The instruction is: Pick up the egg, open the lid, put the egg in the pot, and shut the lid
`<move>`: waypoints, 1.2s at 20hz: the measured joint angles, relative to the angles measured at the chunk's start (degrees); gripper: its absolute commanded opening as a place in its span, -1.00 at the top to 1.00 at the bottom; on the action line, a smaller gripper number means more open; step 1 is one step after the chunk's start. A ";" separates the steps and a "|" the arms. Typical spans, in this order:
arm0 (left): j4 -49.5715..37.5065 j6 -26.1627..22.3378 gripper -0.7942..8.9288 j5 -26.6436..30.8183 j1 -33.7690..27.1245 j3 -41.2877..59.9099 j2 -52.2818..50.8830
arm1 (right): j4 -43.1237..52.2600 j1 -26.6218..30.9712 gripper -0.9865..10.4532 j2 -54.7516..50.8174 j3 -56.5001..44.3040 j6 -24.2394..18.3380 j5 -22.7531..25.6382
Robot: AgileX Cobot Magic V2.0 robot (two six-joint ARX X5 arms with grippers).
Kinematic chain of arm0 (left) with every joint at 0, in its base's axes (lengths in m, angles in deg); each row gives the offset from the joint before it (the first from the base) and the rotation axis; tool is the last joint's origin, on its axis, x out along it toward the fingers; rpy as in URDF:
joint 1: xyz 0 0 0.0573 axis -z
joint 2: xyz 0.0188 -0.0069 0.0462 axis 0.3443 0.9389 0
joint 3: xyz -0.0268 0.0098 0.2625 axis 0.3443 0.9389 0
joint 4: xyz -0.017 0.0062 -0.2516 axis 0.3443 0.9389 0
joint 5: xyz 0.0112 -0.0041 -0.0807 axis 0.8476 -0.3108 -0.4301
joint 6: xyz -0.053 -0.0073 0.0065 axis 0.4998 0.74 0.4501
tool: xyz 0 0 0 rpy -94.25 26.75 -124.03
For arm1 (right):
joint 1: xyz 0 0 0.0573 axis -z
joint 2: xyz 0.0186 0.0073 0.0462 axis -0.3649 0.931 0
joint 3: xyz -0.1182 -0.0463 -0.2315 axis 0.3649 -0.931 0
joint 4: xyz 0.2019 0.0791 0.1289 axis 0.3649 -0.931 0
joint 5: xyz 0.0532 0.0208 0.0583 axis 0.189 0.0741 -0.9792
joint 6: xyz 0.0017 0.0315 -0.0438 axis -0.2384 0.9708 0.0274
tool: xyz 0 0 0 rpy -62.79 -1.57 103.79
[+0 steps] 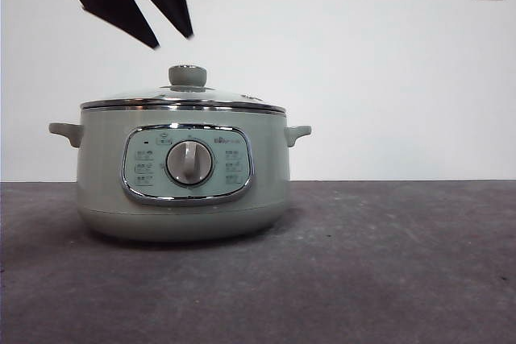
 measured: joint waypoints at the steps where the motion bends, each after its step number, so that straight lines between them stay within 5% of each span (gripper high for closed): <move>1: 1.88 0.39 0.17 -1.01 -0.02 0.00 -2.10 | 0.00 0.00 0.24 0.00 0.00 0.00 0.00; 8: 14.01 4.04 0.19 -15.17 -0.02 -0.02 -19.93 | 0.00 0.00 0.24 0.00 0.00 -0.04 -0.02; 14: 21.33 4.44 0.26 -15.78 -0.02 -0.02 -29.64 | 0.00 0.00 0.25 0.00 0.00 -0.04 -0.02; 18: 24.74 4.44 0.86 -15.78 -0.02 -0.02 -30.86 | -0.04 0.00 0.86 0.00 0.00 -0.04 -0.02; 24: 26.38 4.39 0.85 -15.76 -0.02 -0.02 -30.75 | -0.09 0.00 0.82 0.00 0.00 0.68 0.28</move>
